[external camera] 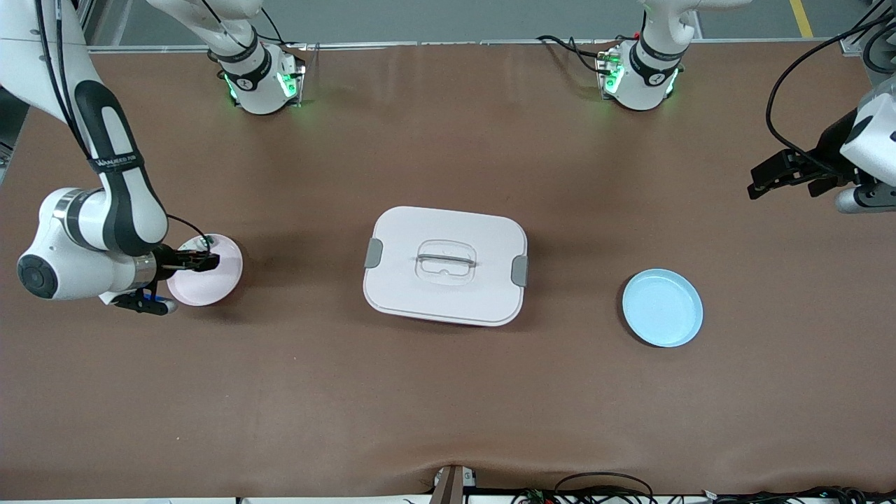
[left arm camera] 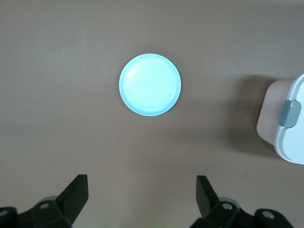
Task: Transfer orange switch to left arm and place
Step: 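Lift the switch over the box while the left gripper reaches toward it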
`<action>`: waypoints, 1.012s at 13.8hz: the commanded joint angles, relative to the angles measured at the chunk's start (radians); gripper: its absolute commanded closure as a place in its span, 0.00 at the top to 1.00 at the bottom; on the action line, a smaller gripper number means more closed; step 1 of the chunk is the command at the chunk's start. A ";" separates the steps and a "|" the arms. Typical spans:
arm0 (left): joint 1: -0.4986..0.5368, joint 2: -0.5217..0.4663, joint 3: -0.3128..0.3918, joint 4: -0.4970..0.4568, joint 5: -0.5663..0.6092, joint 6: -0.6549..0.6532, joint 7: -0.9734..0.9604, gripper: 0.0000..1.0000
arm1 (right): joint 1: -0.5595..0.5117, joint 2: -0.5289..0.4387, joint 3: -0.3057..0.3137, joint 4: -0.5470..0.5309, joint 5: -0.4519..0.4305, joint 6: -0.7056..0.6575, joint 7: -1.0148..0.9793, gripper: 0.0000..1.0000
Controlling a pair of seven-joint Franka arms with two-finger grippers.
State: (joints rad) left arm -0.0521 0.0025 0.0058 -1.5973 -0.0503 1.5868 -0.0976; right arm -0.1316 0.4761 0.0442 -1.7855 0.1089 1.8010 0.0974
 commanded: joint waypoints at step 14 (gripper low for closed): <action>0.009 0.013 -0.015 0.033 -0.557 -0.079 -0.043 1.00 | 0.350 -0.022 -0.001 0.250 0.546 -0.264 0.900 0.00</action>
State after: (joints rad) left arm -0.0287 0.0040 0.0023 -1.5722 -0.5430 1.5172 -0.1071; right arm 0.1487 0.4690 0.0528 -1.6002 0.6314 1.5427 0.8497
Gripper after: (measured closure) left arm 0.000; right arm 0.282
